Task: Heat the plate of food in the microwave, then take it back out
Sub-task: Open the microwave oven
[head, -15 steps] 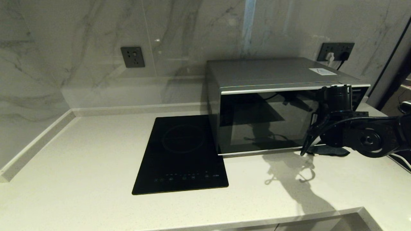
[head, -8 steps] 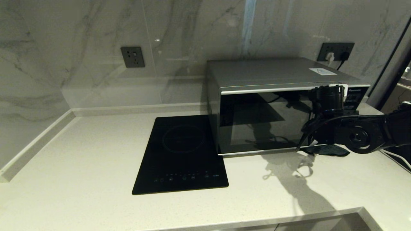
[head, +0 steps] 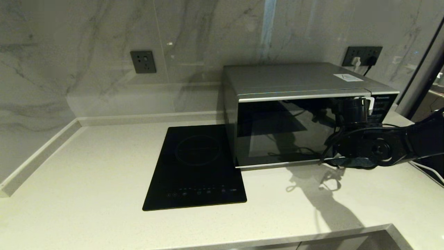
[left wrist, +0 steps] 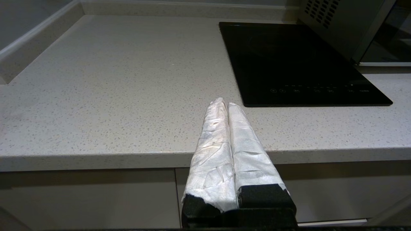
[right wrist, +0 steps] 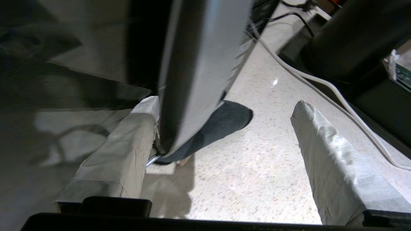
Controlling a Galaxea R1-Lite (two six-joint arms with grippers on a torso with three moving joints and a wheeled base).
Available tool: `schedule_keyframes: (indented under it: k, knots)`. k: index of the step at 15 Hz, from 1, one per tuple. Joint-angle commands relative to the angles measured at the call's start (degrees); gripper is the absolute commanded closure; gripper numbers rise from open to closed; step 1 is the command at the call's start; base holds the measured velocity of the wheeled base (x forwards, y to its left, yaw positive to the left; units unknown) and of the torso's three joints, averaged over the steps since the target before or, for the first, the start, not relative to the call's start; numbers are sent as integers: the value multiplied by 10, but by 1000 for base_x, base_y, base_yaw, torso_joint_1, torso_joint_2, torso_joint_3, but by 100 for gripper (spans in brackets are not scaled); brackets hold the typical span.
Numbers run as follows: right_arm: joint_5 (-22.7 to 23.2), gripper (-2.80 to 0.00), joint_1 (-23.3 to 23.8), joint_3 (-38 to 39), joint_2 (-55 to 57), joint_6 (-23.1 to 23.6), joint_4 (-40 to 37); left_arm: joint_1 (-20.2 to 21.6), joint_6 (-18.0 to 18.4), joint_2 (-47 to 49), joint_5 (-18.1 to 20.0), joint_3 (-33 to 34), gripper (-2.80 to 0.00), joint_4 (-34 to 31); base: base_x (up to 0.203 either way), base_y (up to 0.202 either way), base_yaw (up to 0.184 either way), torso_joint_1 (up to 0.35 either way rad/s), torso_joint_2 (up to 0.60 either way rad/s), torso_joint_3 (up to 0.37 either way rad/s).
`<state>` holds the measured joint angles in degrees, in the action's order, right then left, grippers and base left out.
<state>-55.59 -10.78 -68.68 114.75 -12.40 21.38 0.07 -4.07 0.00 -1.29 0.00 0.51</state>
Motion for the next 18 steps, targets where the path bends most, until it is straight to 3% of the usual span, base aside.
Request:
schedule_keyframes:
  k: [1, 9, 10, 18]
  knots:
    - [-3, -280, 15, -3, 4, -1, 2, 0, -1, 1, 0, 0, 0, 0, 0, 0, 0, 0, 0, 0]
    - [-3, -280, 30, -3, 1, -3, 3, 0, -1, 1, 0, 0, 0, 0, 0, 0, 0, 0, 0, 0]
    - [-3, 0, 30, -3, 1, -7, 3, 0, -1, 1, 0, 0, 0, 0, 0, 0, 0, 0, 0, 0]
    - [-2, 0, 19, 13, -12, -7, 2, 0, -1, 1, 0, 0, 0, 0, 0, 0, 0, 0, 0, 0]
